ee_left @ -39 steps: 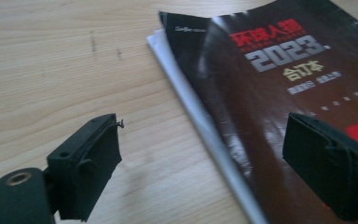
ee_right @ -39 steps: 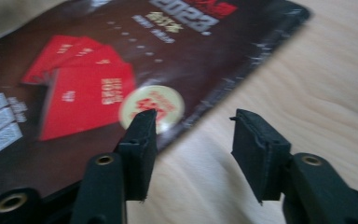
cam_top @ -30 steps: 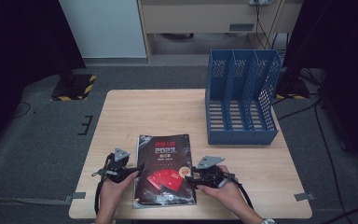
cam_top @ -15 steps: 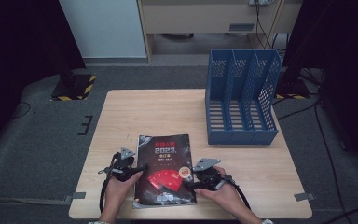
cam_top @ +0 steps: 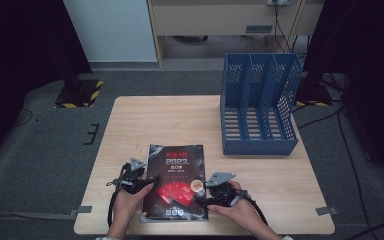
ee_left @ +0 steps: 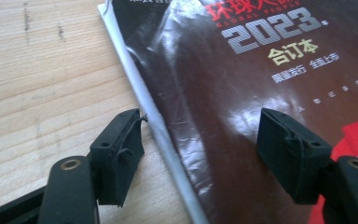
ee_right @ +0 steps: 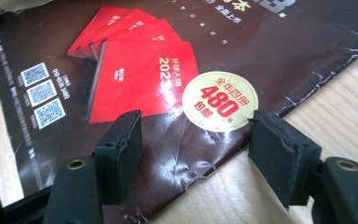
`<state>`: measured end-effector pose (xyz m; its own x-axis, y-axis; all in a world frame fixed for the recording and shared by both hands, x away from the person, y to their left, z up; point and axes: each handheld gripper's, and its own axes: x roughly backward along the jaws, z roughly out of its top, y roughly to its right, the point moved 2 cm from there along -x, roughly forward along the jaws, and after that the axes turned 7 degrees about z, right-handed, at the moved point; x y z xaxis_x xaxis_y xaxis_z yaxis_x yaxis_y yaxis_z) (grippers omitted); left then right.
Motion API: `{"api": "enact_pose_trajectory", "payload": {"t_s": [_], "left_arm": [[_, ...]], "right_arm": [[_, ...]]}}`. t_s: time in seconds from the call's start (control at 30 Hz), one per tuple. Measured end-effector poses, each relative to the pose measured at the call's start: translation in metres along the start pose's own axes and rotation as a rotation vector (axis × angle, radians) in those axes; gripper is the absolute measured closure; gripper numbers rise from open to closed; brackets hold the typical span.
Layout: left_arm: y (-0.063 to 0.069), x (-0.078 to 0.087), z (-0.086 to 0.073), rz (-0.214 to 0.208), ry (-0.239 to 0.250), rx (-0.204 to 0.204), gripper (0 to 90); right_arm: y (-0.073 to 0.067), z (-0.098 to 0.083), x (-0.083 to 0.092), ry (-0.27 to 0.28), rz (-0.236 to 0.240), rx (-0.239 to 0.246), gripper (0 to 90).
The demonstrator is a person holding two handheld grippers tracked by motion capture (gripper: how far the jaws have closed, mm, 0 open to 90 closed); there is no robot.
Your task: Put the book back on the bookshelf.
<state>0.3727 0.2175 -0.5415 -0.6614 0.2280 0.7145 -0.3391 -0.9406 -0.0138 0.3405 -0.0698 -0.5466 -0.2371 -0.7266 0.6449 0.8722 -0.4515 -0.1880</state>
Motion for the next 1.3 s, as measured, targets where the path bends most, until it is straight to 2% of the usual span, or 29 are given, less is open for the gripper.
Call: {"api": "enact_pose_trajectory", "payload": {"t_s": [0.2,0.27,0.3,0.4,0.47,0.5,0.53,0.67,0.7,0.8,0.97,1.13,1.23,1.3], "left_arm": [[0.001,0.0,0.001,-0.006,0.001,0.002,36.6],[-0.002,0.001,0.001,-0.005,0.006,0.026,39.2],[-0.004,0.002,0.001,-0.012,0.005,0.057,43.7],[-0.005,0.003,0.001,-0.009,0.005,0.06,47.7],[-0.005,0.005,0.002,-0.018,0.012,0.061,50.4],[-0.003,0.007,0.003,-0.058,0.021,0.075,52.3],[-0.001,0.008,0.003,-0.068,0.027,0.074,53.7],[0.004,0.011,0.004,-0.058,0.032,0.042,53.5],[0.006,0.016,0.005,-0.079,0.042,0.043,53.8],[0.009,0.021,0.004,-0.108,0.043,0.036,53.8],[0.013,0.026,0.003,-0.114,0.034,0.02,53.8],[0.023,0.036,0.002,-0.143,0.047,0.003,54.0],[0.028,0.038,0.004,-0.141,0.063,-0.003,53.8],[0.029,0.034,0.006,-0.136,0.065,-0.002,53.1]], "right_arm": [[-0.003,-0.001,-0.001,0.01,-0.013,0.013,35.4],[-0.003,-0.001,-0.001,0.012,-0.014,0.014,35.4],[-0.004,-0.002,-0.002,0.012,-0.018,0.015,35.4],[-0.003,-0.002,-0.002,0.017,-0.017,0.016,35.3],[-0.003,-0.002,-0.002,0.016,-0.016,0.016,35.3],[-0.003,-0.002,-0.002,0.017,-0.017,0.017,35.4],[-0.003,-0.002,-0.002,0.017,-0.016,0.017,35.3],[-0.003,-0.002,-0.002,0.019,-0.015,0.017,35.3],[-0.003,-0.003,-0.002,0.024,-0.017,0.019,35.3],[-0.003,-0.003,-0.002,0.023,-0.015,0.02,35.3],[-0.003,-0.003,-0.002,0.024,-0.013,0.023,35.2],[-0.003,-0.003,-0.002,0.025,-0.013,0.024,35.2],[-0.003,-0.003,-0.002,0.025,-0.013,0.025,35.2],[-0.003,-0.003,-0.002,0.025,-0.012,0.026,35.2]]}}
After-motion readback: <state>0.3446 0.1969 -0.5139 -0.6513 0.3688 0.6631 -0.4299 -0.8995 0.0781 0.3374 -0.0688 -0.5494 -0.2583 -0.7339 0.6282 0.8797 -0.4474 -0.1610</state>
